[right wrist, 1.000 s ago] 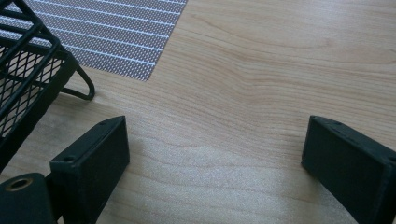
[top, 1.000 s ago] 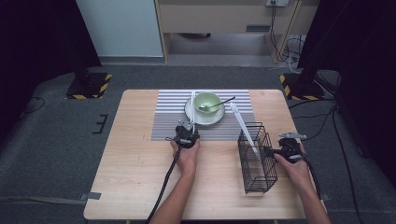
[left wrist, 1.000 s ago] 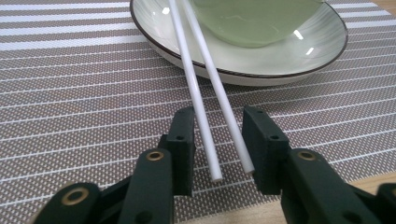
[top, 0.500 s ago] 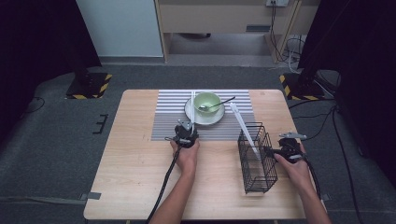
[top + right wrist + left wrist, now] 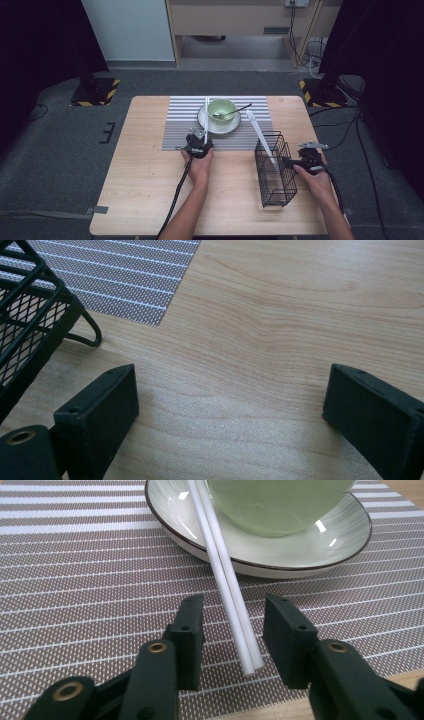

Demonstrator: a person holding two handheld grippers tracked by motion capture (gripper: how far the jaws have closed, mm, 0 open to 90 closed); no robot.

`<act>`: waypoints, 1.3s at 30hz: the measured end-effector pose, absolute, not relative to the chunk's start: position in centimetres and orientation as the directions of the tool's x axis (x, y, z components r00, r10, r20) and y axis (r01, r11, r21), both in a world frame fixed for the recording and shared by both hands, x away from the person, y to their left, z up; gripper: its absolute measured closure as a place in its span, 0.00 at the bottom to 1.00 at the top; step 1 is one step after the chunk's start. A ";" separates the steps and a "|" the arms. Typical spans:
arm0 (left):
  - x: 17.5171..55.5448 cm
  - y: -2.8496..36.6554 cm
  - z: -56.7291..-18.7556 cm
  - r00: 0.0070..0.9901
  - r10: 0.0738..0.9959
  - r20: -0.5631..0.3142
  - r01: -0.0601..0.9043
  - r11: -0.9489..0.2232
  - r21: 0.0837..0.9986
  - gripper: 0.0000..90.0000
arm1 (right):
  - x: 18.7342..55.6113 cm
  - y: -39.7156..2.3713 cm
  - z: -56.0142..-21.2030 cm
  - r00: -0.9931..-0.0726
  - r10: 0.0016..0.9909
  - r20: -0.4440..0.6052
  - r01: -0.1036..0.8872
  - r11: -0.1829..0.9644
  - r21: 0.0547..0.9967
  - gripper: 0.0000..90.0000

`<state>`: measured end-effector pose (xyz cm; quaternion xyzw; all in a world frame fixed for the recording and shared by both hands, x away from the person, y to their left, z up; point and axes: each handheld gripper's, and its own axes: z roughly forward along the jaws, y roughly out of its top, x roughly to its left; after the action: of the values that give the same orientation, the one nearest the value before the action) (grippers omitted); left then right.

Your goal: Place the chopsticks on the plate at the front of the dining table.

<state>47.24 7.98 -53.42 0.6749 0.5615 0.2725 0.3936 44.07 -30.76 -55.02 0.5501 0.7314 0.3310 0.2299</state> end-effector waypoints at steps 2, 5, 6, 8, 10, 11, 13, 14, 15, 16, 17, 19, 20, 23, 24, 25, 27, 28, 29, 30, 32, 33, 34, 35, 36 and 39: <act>47.1 7.9 -53.2 0.227 0.972 -0.068 0.535 -0.066 0.842 0.60 | 44.1 -30.7 -55.0 -0.288 0.957 0.026 0.652 0.177 0.737 0.08; 46.7 7.9 -52.8 0.235 0.971 -0.041 0.525 -0.091 0.847 0.52 | 44.1 -30.7 -55.0 -0.288 0.957 0.023 0.652 0.179 0.737 0.08; 46.6 7.9 -52.6 0.240 0.970 -0.040 0.522 -0.094 0.848 0.48 | 44.1 -30.7 -55.0 -0.289 0.957 0.021 0.653 0.181 0.735 0.08; 46.4 7.9 -52.4 0.260 0.965 -0.039 0.517 -0.105 0.850 0.44 | 44.1 -30.7 -55.0 -0.291 0.957 0.014 0.651 0.187 0.736 0.08; 46.1 8.0 -52.2 0.268 0.962 -0.046 0.514 -0.103 0.852 0.40 | 44.1 -30.7 -55.0 -0.291 0.957 0.013 0.651 0.189 0.735 0.08; 46.0 8.1 -52.0 0.275 0.960 -0.046 0.512 -0.106 0.852 0.38 | 44.1 -30.7 -55.0 -0.292 0.956 0.012 0.651 0.189 0.736 0.08; 45.7 8.4 -51.6 0.288 0.957 -0.048 0.504 -0.108 0.857 0.36 | 44.1 -30.7 -55.0 -0.292 0.956 0.012 0.651 0.189 0.735 0.08; 45.6 8.4 -51.6 0.294 0.955 -0.050 0.502 -0.110 0.858 0.34 | 44.1 -30.7 -55.0 -0.292 0.956 0.012 0.651 0.189 0.735 0.08; 45.5 8.5 -51.3 0.306 0.951 -0.048 0.500 -0.118 0.858 0.33 | 44.1 -30.7 -55.0 -0.292 0.956 0.011 0.651 0.190 0.735 0.08; 45.3 8.6 -51.2 0.314 0.948 -0.043 0.497 -0.126 0.858 0.31 | 44.1 -30.7 -55.0 -0.291 0.957 0.011 0.651 0.189 0.735 0.08; 45.2 8.7 -51.0 0.322 0.946 -0.047 0.498 -0.127 0.858 0.30 | 44.1 -30.6 -55.0 -0.290 0.957 0.013 0.651 0.188 0.735 0.08; 45.1 9.0 -50.7 0.335 0.940 -0.058 0.504 -0.127 0.854 0.27 | 44.1 -30.6 -55.0 -0.290 0.957 0.013 0.651 0.188 0.735 0.08; 45.0 9.2 -50.6 0.337 0.939 -0.061 0.505 -0.125 0.854 0.26 | 44.1 -30.7 -55.0 -0.291 0.957 0.011 0.651 0.190 0.735 0.08; 44.7 9.5 -50.2 0.339 0.939 -0.062 0.511 -0.128 0.850 0.20 | 44.1 -30.6 -55.0 -0.289 0.957 0.011 0.652 0.188 0.735 0.08; 44.6 9.6 -50.1 0.340 0.938 -0.060 0.511 -0.131 0.850 0.18 | 44.1 -30.6 -55.0 -0.289 0.957 0.011 0.652 0.188 0.735 0.08; 44.5 9.7 -49.9 0.345 0.937 -0.060 0.510 -0.134 0.850 0.17 | 44.1 -30.6 -55.0 -0.288 0.957 0.011 0.652 0.188 0.735 0.08; 44.3 9.9 -49.6 0.356 0.932 -0.066 0.512 -0.136 0.848 0.15 | 44.1 -30.6 -55.0 -0.287 0.958 0.011 0.652 0.186 0.735 0.08; 44.3 10.0 -49.5 0.361 0.930 -0.067 0.512 -0.137 0.848 0.14 | 44.1 -30.6 -55.0 -0.288 0.958 0.010 0.651 0.188 0.735 0.08; 44.2 10.1 -49.3 0.363 0.929 -0.074 0.512 -0.132 0.849 0.13 | 44.1 -30.6 -55.0 -0.288 0.958 0.010 0.651 0.188 0.735 0.08; 44.1 10.3 -49.2 0.367 0.927 -0.080 0.512 -0.130 0.849 0.12 | 44.1 -30.6 -55.0 -0.286 0.958 0.011 0.652 0.186 0.735 0.08; 43.9 10.5 -48.9 0.374 0.923 -0.086 0.509 -0.127 0.852 0.10 | 44.1 -30.6 -55.0 -0.286 0.958 0.010 0.651 0.187 0.735 0.08; 43.9 10.6 -48.8 0.378 0.922 -0.088 0.508 -0.127 0.852 0.10 | 44.1 -30.6 -55.1 -0.286 0.958 0.010 0.652 0.187 0.735 0.08; 43.8 10.8 -48.7 0.383 0.919 -0.090 0.509 -0.129 0.851 0.09 | 44.1 -30.6 -55.0 -0.286 0.958 0.010 0.652 0.187 0.735 0.08; 43.8 10.9 -48.6 0.387 0.918 -0.091 0.510 -0.131 0.850 0.08 | 44.1 -30.6 -55.0 -0.286 0.958 0.010 0.652 0.187 0.735 0.08; 43.7 11.0 -48.5 0.389 0.917 -0.090 0.509 -0.133 0.850 0.08 | 44.1 -30.6 -55.1 -0.286 0.958 0.010 0.652 0.187 0.735 0.08; 43.4 11.4 -48.1 0.395 0.915 -0.083 0.505 -0.141 0.851 0.08 | 44.1 -30.6 -55.1 -0.285 0.958 0.009 0.652 0.187 0.735 0.08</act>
<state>43.36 11.45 -48.14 0.7167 0.4953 0.2387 0.4290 44.07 -30.59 -55.05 0.5490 0.7331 0.3242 0.2366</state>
